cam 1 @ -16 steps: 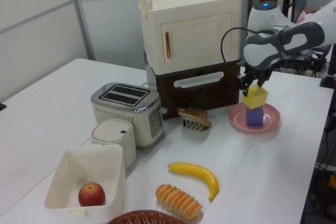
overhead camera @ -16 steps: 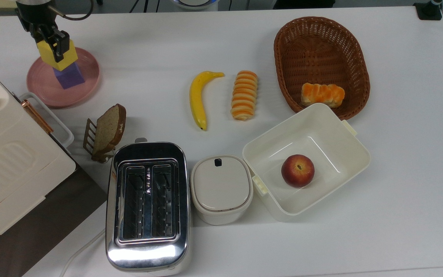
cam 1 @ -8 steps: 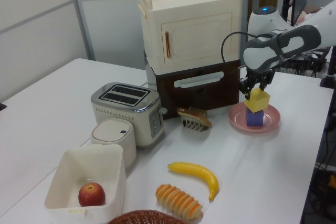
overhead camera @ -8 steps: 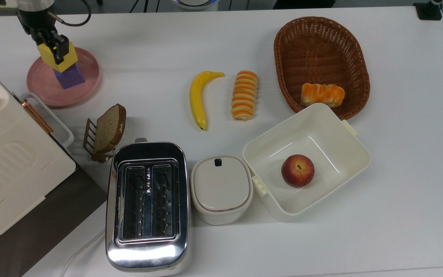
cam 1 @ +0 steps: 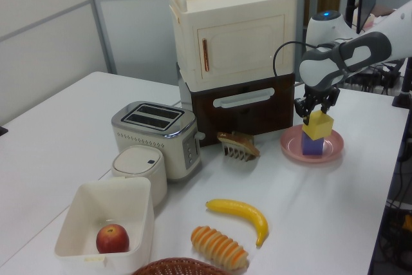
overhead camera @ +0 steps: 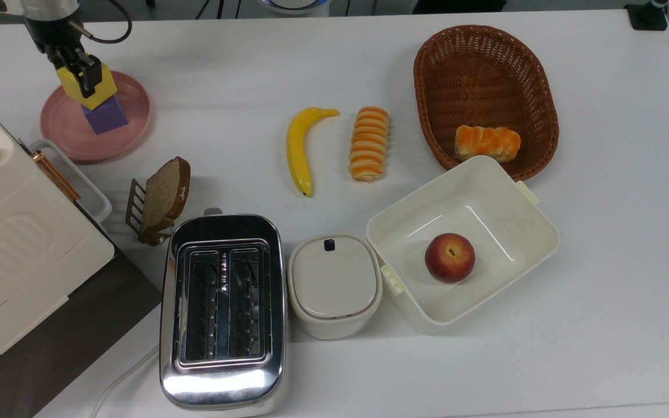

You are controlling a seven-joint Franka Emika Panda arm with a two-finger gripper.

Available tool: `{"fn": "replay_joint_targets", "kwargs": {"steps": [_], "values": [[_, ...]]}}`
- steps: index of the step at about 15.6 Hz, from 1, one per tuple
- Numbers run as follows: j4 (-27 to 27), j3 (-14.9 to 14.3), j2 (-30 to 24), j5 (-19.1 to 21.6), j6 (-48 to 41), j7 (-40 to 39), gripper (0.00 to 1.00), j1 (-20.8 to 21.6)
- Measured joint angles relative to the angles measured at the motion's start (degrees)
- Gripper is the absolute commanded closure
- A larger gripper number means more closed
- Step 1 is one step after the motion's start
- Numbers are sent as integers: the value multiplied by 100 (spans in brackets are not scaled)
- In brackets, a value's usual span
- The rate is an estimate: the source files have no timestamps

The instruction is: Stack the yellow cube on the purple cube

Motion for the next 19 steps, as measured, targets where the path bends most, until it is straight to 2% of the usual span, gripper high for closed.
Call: {"fn": "replay_joint_targets", "kwargs": {"steps": [2,3,4,5,16,19], "values": [[0,2,0,0,0,0,71,2],[0,3,0,0,0,0,66,3],[0,4,0,0,0,0,40,5],[0,5,1,0,0,0,0,7],[13,16,71,3,0,5,0,83],[137,38,3,34,0,137,0,302]]}}
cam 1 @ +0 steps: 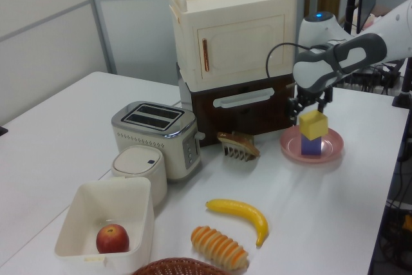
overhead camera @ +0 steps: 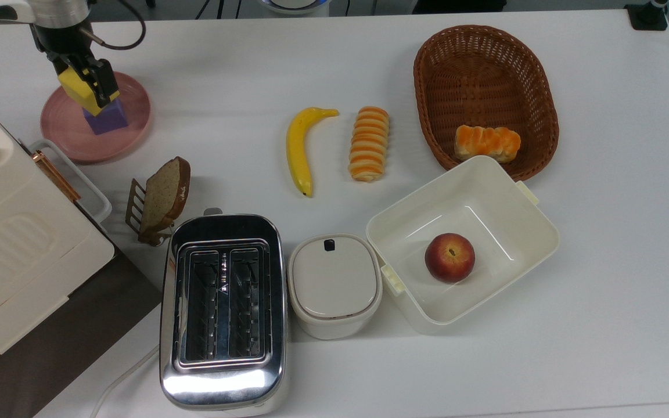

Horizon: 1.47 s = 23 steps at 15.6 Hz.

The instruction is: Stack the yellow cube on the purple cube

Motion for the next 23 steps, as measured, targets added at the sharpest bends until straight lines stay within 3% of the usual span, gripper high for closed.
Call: {"fn": "replay_joint_targets", "kwargs": {"steps": [7,11,14,21,23], "values": [[272,49,-751,3,-852,148,0,647],[269,41,-759,3,-901,148,0,676],[345,50,-885,3,-943,151,0,973],[1457,171,-1208,89,-2702,163,0,1725],[1592,338,-1200,230,-2914,139,0,1841]]}}
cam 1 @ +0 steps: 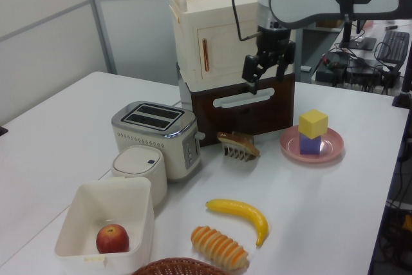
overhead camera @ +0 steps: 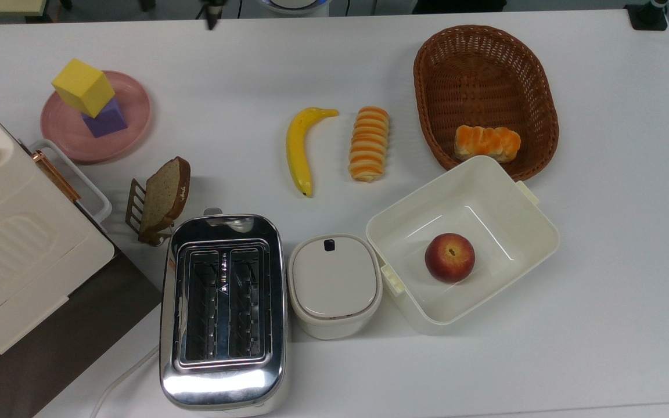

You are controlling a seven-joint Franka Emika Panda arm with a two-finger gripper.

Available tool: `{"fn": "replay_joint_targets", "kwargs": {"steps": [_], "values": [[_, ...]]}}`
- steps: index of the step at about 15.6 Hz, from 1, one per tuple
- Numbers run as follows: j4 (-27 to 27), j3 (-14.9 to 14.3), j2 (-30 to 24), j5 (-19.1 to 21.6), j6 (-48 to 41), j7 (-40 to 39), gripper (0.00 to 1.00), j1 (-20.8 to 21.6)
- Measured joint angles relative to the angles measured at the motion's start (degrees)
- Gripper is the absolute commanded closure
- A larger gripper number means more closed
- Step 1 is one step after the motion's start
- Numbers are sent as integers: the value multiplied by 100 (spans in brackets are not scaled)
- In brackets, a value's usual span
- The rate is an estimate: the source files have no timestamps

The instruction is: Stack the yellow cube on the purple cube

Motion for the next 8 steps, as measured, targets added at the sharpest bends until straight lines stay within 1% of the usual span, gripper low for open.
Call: {"fn": "replay_joint_targets", "kwargs": {"steps": [1,2,4,6,8], "values": [[2,129,19,23,-34,1,0,65],[1,333,71,28,-77,13,0,132],[2,528,132,46,-116,16,0,181],[24,649,155,128,-205,16,0,184],[52,682,157,151,-290,16,0,183]]}}
